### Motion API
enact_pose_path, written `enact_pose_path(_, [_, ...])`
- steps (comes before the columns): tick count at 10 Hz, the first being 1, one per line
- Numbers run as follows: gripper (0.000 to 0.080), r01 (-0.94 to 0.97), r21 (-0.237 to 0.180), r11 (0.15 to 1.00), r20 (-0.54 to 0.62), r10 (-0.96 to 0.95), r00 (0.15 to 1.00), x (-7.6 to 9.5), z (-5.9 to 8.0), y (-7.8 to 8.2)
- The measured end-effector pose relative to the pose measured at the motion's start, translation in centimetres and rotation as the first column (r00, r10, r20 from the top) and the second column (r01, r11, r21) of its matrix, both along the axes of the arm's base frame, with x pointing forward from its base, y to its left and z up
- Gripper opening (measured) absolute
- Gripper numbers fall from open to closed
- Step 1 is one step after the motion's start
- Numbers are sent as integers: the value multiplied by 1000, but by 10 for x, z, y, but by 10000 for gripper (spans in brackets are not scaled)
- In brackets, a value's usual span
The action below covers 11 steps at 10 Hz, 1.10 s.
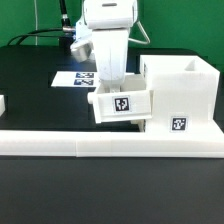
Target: Assemble drawer
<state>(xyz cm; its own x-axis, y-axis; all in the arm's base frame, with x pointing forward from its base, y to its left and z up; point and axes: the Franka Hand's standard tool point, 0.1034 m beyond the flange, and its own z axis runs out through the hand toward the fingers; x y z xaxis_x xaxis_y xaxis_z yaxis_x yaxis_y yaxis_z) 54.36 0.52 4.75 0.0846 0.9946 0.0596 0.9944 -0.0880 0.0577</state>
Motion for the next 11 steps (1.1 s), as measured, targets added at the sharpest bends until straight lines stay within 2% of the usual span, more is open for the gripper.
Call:
enact_pose_path(1, [48, 22, 12, 1000, 19, -22, 1000, 0, -1, -8])
enact_pose_path(8, [47, -40, 1, 999, 6, 40, 999, -4, -4, -10])
enact_pose_path(11, [47, -76, -12, 997, 33, 76, 997, 0, -4, -7])
